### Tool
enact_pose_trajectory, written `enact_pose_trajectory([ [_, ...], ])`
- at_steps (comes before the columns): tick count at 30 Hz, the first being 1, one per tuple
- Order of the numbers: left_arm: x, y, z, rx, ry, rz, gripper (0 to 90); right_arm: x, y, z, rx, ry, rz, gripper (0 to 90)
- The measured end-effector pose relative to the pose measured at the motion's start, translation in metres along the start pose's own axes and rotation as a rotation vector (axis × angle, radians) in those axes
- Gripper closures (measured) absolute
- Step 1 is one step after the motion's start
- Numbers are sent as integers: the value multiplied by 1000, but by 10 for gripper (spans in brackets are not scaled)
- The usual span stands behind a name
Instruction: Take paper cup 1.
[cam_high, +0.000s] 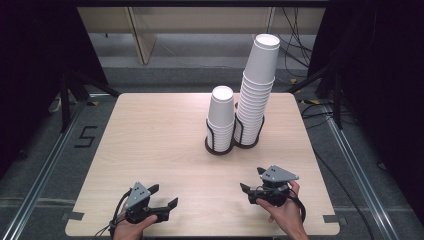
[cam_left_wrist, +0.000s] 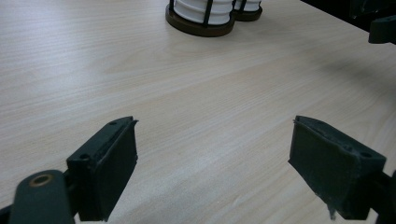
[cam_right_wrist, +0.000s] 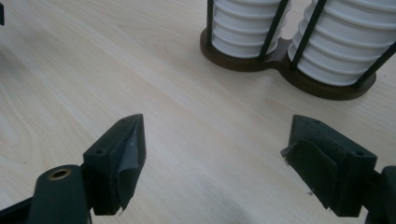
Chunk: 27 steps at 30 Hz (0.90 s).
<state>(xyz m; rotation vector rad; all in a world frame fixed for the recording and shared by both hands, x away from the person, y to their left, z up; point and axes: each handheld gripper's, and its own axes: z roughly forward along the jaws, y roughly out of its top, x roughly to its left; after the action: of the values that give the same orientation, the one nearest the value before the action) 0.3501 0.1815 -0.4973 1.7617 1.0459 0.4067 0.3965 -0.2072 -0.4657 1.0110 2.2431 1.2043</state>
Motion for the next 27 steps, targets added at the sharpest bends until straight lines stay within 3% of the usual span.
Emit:
enact_pose_trajectory([
  [8, 0, 0, -1, -3, 3, -11, 146, 2, 10, 0, -19, 5, -30, 213],
  [11, 0, 0, -1, -5, -1, -11, 146, 3, 16, 2, -25, 11, -20, 213],
  [13, 1, 0, -2, 10, 6, -7, 146, 2, 20, 2, -35, 13, -28, 213],
  [16, 1, 0, -2, 3, 7, -10, 146, 1, 28, 3, -48, 19, -8, 212],
  [21, 1, 0, -2, -7, 11, -4, 146, -4, 46, 6, -75, 16, -22, 210],
  [25, 1, 0, -2, -11, 5, 1, 146, -5, 53, 9, -87, 43, -3, 210],
  [27, 1, 0, -2, -11, 6, 3, 146, -6, 61, 10, -91, 25, -25, 210],
])
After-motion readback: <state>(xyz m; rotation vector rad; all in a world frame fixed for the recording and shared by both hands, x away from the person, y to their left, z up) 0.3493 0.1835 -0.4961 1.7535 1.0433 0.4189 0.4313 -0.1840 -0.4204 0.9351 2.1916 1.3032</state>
